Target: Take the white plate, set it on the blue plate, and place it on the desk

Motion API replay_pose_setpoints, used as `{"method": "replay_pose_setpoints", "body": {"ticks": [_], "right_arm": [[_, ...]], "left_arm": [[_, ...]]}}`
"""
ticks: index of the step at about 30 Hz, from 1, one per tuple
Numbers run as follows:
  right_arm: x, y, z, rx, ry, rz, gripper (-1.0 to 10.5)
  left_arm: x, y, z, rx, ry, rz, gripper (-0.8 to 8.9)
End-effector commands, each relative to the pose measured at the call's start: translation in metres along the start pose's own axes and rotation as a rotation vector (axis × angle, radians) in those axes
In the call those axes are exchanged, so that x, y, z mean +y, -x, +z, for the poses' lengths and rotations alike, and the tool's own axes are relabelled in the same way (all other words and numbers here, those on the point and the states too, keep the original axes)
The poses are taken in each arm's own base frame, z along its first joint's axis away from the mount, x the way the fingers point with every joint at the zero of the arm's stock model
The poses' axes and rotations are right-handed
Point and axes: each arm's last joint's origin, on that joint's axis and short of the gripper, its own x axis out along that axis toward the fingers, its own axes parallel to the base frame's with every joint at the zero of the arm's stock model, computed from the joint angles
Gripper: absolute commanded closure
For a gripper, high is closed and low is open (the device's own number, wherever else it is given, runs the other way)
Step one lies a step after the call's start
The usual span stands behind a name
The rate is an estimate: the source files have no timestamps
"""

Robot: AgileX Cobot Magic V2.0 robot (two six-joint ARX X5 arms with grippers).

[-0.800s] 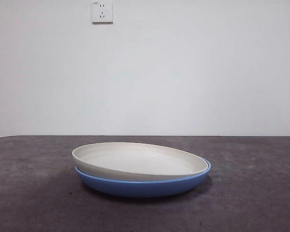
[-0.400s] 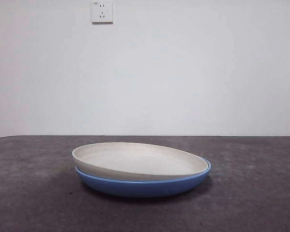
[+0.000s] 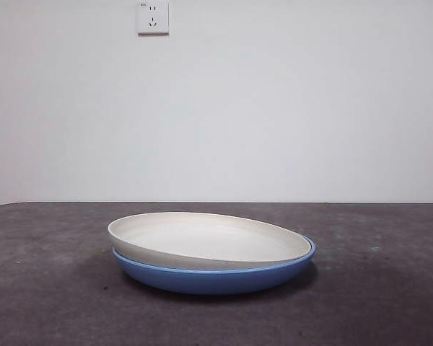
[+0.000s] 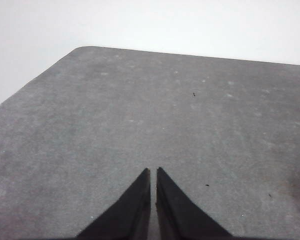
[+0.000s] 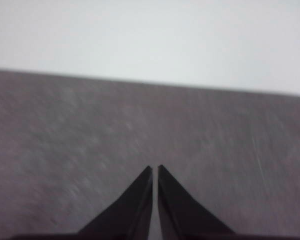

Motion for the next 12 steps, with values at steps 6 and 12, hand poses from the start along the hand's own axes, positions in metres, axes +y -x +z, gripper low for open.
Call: {"method": "replay_pose_setpoints", "body": {"ticks": [6,12], "right_arm": [[-0.001,-0.016,-0.048,-0.066,-0.003,-0.074,9.3],[0.000,-0.019,-0.067,0.005,0.018,-0.089,9.3]], "left_arm": [[0.001,-0.002,-0.007,0.025,0.002,0.009,7.93],[0.001,-0.002,-0.007,0.024,0.002,0.009,7.93]]}}
